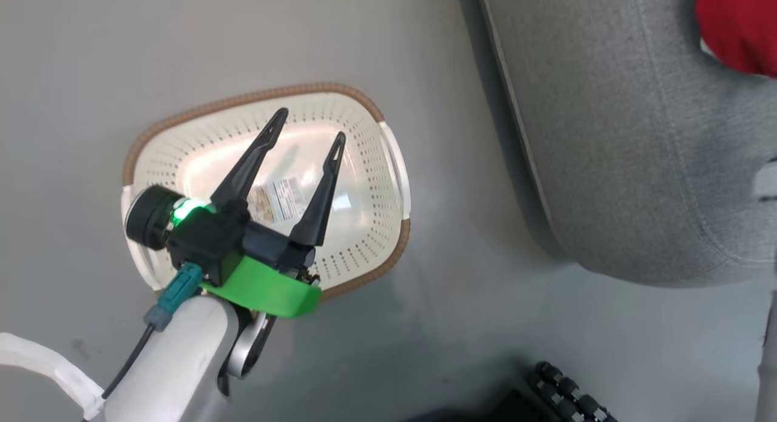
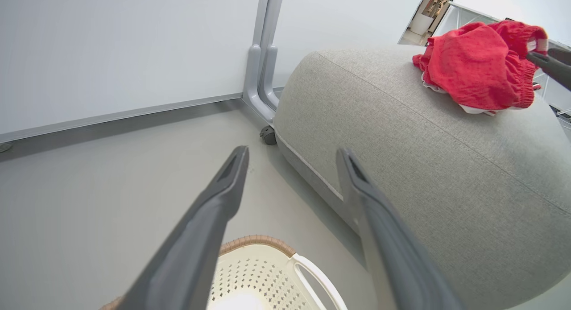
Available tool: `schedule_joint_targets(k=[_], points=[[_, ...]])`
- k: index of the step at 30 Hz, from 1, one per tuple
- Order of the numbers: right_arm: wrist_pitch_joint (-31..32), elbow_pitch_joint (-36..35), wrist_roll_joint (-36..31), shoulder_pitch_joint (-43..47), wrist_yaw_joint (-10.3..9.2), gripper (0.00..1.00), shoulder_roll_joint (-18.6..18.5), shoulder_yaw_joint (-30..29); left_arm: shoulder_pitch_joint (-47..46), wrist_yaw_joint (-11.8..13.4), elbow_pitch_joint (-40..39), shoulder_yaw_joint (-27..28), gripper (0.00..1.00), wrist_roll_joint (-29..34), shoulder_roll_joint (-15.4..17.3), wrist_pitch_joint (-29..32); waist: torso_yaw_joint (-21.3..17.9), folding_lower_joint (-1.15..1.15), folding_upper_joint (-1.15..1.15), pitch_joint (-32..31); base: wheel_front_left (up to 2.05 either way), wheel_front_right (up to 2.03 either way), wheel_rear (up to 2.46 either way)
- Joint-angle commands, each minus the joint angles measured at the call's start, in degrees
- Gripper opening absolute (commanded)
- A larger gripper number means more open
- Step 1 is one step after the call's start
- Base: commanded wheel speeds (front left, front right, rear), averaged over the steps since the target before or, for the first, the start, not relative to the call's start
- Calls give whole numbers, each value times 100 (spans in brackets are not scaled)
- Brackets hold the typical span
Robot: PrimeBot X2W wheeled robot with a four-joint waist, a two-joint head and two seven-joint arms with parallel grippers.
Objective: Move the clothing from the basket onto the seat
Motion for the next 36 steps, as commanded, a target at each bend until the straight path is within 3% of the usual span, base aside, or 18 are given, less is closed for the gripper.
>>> schedule_joint_targets(k=[1,12,21,29,36], points=[[0,-50,-73,360,-8,100,42,189,277,-27,-6,248,100,-195,-229,-51,338,0,0,-961,0,0,0],[0,-32,129,1495,-8,100,200,1650,1728,-251,151,1731,100,184,-963,-34,944,0,0,-2509,0,0,0],[0,-105,489,2325,-8,100,156,2934,2932,-491,-65,2962,100,711,-1421,-34,1196,0,0,-3467,0,0,0],[0,-232,696,2922,-8,100,162,3094,3749,-680,-424,3520,100,1168,-1633,-35,1327,0,0,-4039,0,0,0],[0,-298,760,3235,-8,100,197,2974,4143,-760,-514,3667,100,1346,-1681,-35,1334,0,0,-4281,0,0,0]])
